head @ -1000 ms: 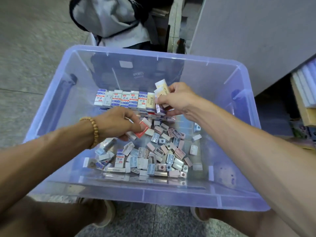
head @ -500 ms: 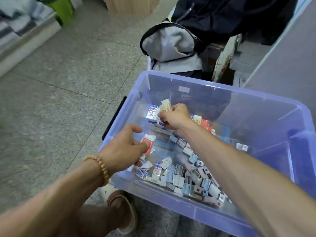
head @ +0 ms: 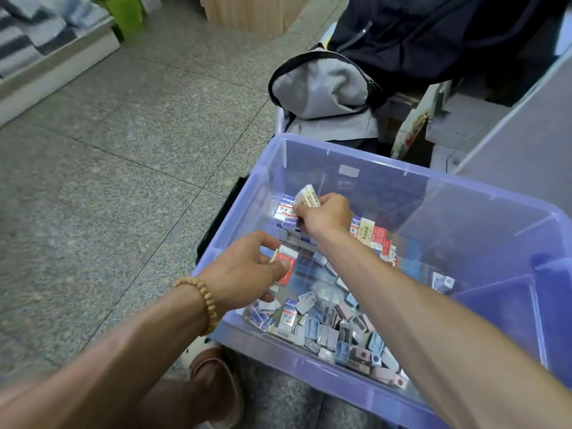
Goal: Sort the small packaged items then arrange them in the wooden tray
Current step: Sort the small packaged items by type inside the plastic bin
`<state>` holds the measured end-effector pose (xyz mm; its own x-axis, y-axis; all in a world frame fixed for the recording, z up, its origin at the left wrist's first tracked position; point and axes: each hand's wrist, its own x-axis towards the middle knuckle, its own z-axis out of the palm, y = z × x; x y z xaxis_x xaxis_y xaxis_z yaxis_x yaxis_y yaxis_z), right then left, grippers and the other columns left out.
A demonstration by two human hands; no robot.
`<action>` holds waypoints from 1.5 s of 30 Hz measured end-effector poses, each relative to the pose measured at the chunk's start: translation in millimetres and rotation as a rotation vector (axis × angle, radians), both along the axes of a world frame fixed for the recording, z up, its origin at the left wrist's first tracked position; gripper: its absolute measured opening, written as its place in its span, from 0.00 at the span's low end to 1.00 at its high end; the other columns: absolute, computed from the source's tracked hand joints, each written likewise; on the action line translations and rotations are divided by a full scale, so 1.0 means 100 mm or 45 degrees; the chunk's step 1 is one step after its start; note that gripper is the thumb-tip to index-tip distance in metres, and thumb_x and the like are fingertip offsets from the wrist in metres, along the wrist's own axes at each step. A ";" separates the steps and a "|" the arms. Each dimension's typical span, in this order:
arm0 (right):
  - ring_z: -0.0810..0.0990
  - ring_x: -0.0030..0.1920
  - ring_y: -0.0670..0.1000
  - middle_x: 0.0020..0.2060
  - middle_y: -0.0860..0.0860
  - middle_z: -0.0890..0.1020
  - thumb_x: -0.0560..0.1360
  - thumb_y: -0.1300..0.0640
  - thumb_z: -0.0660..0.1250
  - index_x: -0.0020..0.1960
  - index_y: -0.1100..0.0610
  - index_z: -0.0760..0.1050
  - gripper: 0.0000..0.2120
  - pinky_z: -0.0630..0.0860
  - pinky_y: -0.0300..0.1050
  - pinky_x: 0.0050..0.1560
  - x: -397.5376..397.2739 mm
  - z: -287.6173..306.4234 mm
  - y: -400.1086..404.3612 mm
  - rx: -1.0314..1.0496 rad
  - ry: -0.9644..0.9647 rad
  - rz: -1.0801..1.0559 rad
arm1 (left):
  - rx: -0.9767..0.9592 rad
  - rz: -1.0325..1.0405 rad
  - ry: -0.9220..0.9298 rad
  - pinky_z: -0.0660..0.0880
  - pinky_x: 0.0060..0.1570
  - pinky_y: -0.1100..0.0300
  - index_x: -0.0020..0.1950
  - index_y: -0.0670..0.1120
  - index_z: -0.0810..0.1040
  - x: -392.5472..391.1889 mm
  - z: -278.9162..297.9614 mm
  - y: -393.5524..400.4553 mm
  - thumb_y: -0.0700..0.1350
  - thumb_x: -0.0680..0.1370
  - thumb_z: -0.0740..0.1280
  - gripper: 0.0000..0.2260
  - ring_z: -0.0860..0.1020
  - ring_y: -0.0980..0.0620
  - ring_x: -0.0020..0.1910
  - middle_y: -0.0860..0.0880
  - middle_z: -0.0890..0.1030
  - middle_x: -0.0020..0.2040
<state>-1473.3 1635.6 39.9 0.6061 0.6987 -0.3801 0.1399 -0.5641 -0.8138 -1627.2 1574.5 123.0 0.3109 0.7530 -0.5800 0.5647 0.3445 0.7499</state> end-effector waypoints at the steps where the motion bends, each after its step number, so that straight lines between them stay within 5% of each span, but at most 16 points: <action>1: 0.85 0.41 0.61 0.38 0.56 0.84 0.64 0.53 0.80 0.35 0.53 0.73 0.15 0.83 0.58 0.44 0.01 0.03 -0.02 0.007 -0.002 -0.007 | -0.005 0.000 -0.004 0.78 0.50 0.36 0.59 0.47 0.73 0.00 0.00 0.00 0.45 0.78 0.68 0.11 0.79 0.50 0.33 0.56 0.80 0.28; 8: 0.79 0.33 0.55 0.32 0.51 0.80 0.70 0.50 0.77 0.42 0.61 0.81 0.14 0.82 0.59 0.43 0.18 0.23 -0.26 0.004 -0.016 0.099 | -0.020 0.001 -0.037 0.77 0.52 0.36 0.58 0.47 0.73 0.02 0.06 0.01 0.45 0.79 0.67 0.09 0.79 0.51 0.32 0.56 0.79 0.27; 14: 0.81 0.28 0.56 0.25 0.53 0.78 0.73 0.50 0.76 0.33 0.59 0.78 0.15 0.83 0.62 0.49 0.20 0.15 -0.34 -0.107 0.214 0.047 | -0.034 -0.020 -0.020 0.78 0.52 0.38 0.61 0.46 0.72 0.03 0.10 0.01 0.45 0.79 0.67 0.12 0.81 0.50 0.34 0.52 0.78 0.34; 25: 0.86 0.32 0.55 0.34 0.58 0.85 0.71 0.59 0.77 0.40 0.65 0.80 0.10 0.84 0.49 0.42 0.15 0.22 -0.06 -0.106 0.220 0.041 | -0.014 -0.017 -0.007 0.79 0.52 0.39 0.61 0.46 0.71 0.07 0.09 0.03 0.43 0.79 0.66 0.12 0.80 0.49 0.35 0.49 0.78 0.38; 28: 0.81 0.26 0.53 0.26 0.52 0.81 0.74 0.54 0.73 0.38 0.63 0.80 0.13 0.83 0.49 0.38 0.14 0.22 -0.08 -0.147 0.116 0.079 | -0.004 -0.029 0.009 0.79 0.50 0.39 0.61 0.47 0.71 0.08 0.09 0.04 0.44 0.79 0.66 0.12 0.81 0.49 0.36 0.48 0.79 0.40; 30: 0.71 0.23 0.52 0.20 0.48 0.72 0.76 0.52 0.70 0.29 0.59 0.73 0.19 0.72 0.44 0.30 0.20 0.21 -0.16 -0.155 -0.016 0.053 | 0.006 -0.030 0.005 0.79 0.50 0.39 0.62 0.46 0.71 0.08 0.07 0.05 0.44 0.79 0.67 0.12 0.81 0.48 0.36 0.48 0.79 0.40; 33: 0.71 0.28 0.51 0.25 0.51 0.75 0.79 0.49 0.66 0.34 0.63 0.80 0.21 0.66 0.43 0.30 0.30 0.21 -0.27 -0.131 -0.182 0.072 | 0.010 -0.016 -0.013 0.79 0.50 0.38 0.61 0.46 0.72 0.08 0.06 0.06 0.43 0.79 0.67 0.12 0.81 0.47 0.36 0.47 0.79 0.40; 38: 0.83 0.32 0.50 0.32 0.53 0.84 0.78 0.57 0.70 0.42 0.61 0.84 0.10 0.84 0.48 0.44 0.31 0.23 -0.24 -0.117 -0.107 0.167 | 0.032 -0.009 -0.006 0.80 0.50 0.42 0.61 0.46 0.72 0.09 0.06 0.07 0.43 0.79 0.67 0.12 0.82 0.47 0.37 0.47 0.80 0.41; 43: 0.81 0.44 0.54 0.42 0.51 0.83 0.76 0.55 0.68 0.49 0.56 0.82 0.06 0.74 0.43 0.41 0.32 0.22 -0.39 -0.004 -0.640 0.430 | 0.038 -0.022 0.004 0.79 0.51 0.40 0.60 0.47 0.72 0.07 0.05 0.07 0.43 0.79 0.67 0.11 0.82 0.46 0.39 0.48 0.81 0.39; 45: 0.77 0.51 0.53 0.50 0.51 0.80 0.75 0.49 0.71 0.58 0.56 0.79 0.15 0.72 0.46 0.47 0.32 0.17 -0.47 0.104 -0.841 0.673 | 0.036 -0.019 0.003 0.79 0.51 0.38 0.59 0.47 0.73 0.07 0.04 0.05 0.43 0.78 0.68 0.10 0.82 0.46 0.39 0.49 0.80 0.37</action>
